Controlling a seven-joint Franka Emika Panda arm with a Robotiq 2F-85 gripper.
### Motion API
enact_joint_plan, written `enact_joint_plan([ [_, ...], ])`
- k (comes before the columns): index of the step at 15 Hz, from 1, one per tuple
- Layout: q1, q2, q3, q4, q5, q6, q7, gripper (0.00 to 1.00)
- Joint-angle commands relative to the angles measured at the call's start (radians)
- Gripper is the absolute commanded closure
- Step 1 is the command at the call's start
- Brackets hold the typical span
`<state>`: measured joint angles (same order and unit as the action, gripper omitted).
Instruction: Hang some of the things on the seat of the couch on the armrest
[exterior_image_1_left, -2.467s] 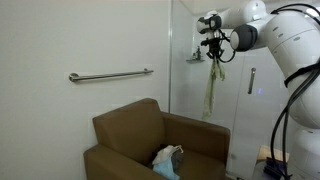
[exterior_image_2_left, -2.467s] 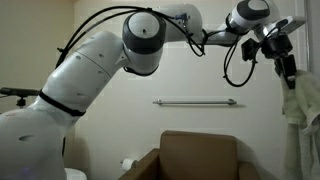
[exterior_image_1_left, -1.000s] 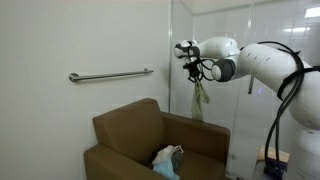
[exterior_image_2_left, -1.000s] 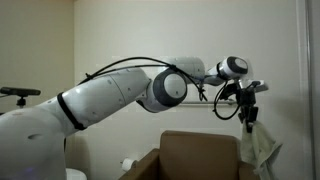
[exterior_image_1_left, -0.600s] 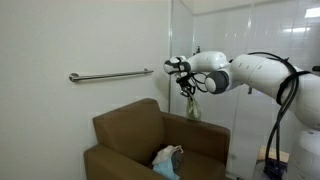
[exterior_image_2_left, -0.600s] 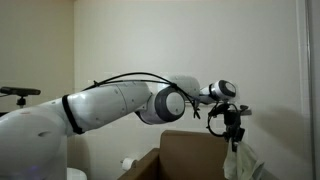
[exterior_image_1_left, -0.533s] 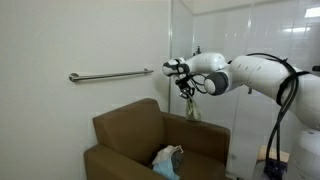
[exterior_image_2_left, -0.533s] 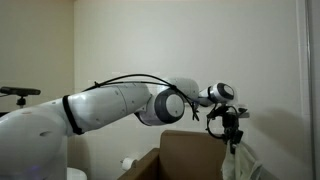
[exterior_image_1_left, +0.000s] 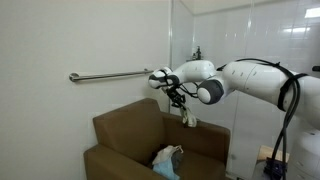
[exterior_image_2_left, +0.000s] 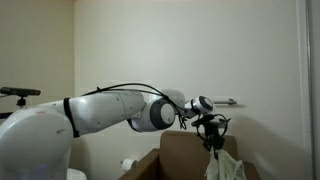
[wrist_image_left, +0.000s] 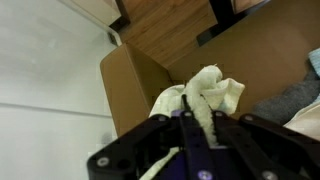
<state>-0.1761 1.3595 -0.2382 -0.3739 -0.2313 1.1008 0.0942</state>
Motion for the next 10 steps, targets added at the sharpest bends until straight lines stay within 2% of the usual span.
enact_joint_plan([
  [1, 0.059, 0.045, -0.02, -0.003, -0.077, -0.03, -0.133, 0.97],
  [2, 0.043, 0.056, -0.037, -0.005, -0.109, -0.022, -0.198, 0.97],
  [6, 0.048, 0.136, -0.102, -0.006, -0.227, -0.023, -0.346, 0.97],
  [7, 0.049, 0.115, -0.116, -0.063, -0.263, -0.004, -0.381, 0.81],
  [8, 0.037, 0.129, -0.126, -0.06, -0.289, 0.003, -0.403, 0.67],
  [10, 0.014, 0.138, -0.142, -0.074, -0.329, 0.025, -0.436, 0.55],
])
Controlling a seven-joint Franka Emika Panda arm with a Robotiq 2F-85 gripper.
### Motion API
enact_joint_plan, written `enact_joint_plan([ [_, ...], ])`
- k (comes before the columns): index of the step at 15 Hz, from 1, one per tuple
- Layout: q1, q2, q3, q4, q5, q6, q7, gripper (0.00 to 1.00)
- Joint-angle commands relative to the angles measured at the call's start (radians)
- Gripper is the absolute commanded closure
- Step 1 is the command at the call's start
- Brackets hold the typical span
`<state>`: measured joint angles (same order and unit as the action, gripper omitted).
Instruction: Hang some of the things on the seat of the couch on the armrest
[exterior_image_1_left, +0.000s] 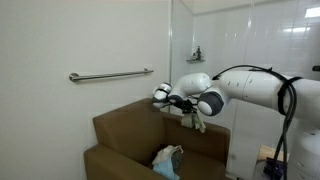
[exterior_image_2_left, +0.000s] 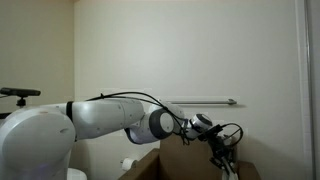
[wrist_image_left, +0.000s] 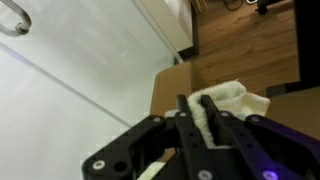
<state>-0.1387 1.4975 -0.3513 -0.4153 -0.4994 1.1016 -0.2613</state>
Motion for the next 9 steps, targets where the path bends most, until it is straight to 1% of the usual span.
enact_joint_plan([
  [1, -0.035, 0.0, -0.034, -0.043, -0.078, 0.038, -0.094, 0.49],
  [5, -0.098, 0.0, -0.042, -0.063, -0.137, 0.112, -0.139, 0.23],
  [8, -0.16, 0.0, -0.028, -0.029, -0.135, 0.22, -0.119, 0.03],
  [9, -0.184, 0.0, -0.023, -0.011, -0.121, 0.259, -0.112, 0.01],
])
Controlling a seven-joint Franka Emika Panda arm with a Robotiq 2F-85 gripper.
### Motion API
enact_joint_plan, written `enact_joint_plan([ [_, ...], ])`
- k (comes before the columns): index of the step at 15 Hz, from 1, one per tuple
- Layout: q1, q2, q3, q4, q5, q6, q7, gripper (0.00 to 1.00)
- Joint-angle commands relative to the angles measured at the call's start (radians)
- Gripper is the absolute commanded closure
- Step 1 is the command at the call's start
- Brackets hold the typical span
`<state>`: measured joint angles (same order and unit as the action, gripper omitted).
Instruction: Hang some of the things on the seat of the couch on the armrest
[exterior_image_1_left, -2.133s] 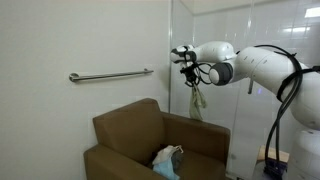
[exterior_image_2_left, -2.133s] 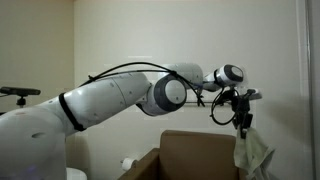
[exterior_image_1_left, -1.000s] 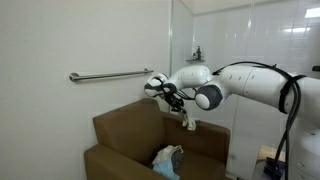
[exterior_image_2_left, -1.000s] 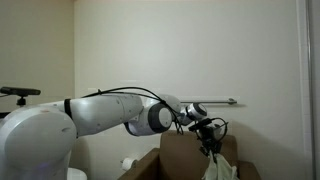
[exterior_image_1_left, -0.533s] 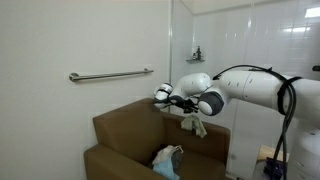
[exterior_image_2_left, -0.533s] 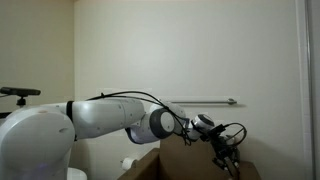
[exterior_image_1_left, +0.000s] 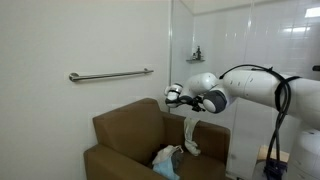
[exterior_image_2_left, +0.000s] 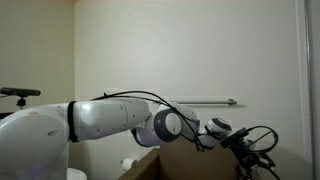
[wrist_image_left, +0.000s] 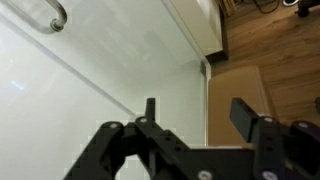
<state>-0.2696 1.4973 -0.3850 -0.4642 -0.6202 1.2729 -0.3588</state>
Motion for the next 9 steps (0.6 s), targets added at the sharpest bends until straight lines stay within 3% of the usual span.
enact_joint_plan([
  [1, -0.083, 0.0, 0.021, 0.066, 0.023, 0.132, 0.004, 0.0],
  [5, -0.2, -0.031, 0.05, 0.129, 0.147, 0.119, -0.026, 0.0],
  [6, -0.213, -0.091, 0.056, 0.053, 0.179, 0.149, -0.015, 0.0],
  [9, -0.294, -0.155, 0.084, 0.06, 0.258, 0.127, -0.042, 0.0],
])
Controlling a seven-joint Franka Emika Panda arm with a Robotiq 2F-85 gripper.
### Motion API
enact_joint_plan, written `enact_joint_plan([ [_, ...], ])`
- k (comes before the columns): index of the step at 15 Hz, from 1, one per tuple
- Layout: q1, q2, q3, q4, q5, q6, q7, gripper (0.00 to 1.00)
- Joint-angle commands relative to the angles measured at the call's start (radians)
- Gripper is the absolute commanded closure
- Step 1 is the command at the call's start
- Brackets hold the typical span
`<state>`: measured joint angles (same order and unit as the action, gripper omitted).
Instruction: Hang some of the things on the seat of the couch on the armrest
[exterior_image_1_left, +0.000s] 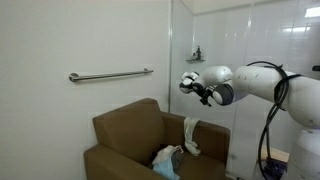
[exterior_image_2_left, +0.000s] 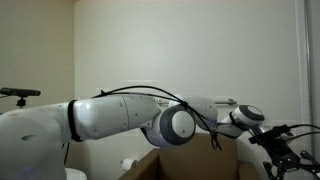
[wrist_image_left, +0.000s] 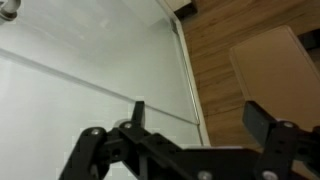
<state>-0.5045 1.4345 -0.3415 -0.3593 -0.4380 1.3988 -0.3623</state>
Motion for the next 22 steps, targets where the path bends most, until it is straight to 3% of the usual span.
enact_joint_plan([
  [1, -0.083, -0.117, 0.051, -0.043, 0.1, -0.003, -0.044, 0.0],
  [6, -0.183, -0.256, 0.124, -0.038, 0.221, -0.07, -0.03, 0.0],
  [10, -0.207, -0.357, 0.206, -0.02, 0.336, -0.12, 0.019, 0.0],
  [15, -0.213, -0.428, 0.315, 0.0, 0.484, -0.077, 0.048, 0.0],
  [18, -0.194, -0.432, 0.366, 0.004, 0.542, -0.026, -0.011, 0.0],
  [22, -0.115, -0.427, 0.348, -0.028, 0.488, -0.102, -0.111, 0.0],
])
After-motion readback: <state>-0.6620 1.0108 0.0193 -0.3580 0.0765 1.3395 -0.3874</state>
